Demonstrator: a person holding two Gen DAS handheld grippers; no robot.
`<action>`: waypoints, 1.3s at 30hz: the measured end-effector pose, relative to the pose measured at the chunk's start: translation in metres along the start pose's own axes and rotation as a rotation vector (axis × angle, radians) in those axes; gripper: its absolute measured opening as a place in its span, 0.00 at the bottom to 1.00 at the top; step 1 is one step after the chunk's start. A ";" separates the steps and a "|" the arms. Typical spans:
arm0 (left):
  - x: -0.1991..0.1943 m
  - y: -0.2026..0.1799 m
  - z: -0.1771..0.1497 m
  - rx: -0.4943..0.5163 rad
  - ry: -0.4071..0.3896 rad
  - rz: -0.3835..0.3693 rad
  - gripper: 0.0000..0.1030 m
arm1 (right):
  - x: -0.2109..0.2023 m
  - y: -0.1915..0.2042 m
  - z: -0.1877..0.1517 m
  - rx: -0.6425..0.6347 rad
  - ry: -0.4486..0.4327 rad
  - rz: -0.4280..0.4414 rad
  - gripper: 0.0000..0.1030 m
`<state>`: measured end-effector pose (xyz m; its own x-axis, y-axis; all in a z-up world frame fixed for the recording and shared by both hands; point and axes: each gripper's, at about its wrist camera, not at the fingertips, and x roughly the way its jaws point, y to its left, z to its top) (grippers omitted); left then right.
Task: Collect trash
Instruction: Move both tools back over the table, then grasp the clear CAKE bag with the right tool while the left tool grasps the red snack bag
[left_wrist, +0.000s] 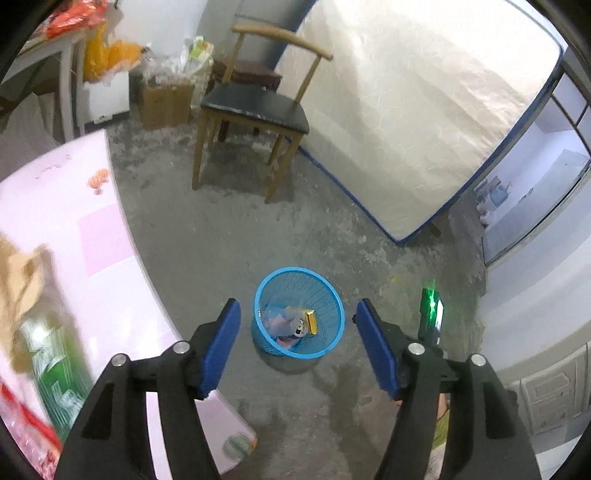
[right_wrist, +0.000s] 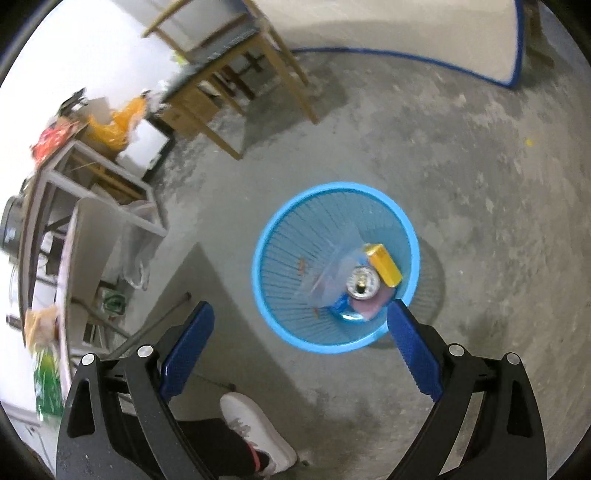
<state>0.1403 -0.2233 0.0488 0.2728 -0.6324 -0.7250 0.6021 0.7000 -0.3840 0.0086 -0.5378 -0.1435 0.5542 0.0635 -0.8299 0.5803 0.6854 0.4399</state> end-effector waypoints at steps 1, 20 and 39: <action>-0.019 0.006 -0.008 0.000 -0.030 -0.006 0.65 | -0.006 0.005 -0.002 -0.017 -0.007 0.006 0.88; -0.229 0.180 -0.178 -0.336 -0.342 0.360 0.80 | -0.099 0.225 -0.077 -0.486 0.040 0.501 0.88; -0.180 0.236 -0.253 -0.547 -0.294 0.210 0.77 | -0.072 0.420 -0.203 -0.951 0.178 0.515 0.77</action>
<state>0.0433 0.1404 -0.0561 0.5831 -0.4740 -0.6598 0.0665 0.8373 -0.5427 0.0912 -0.1069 0.0310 0.4602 0.5542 -0.6936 -0.4360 0.8216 0.3672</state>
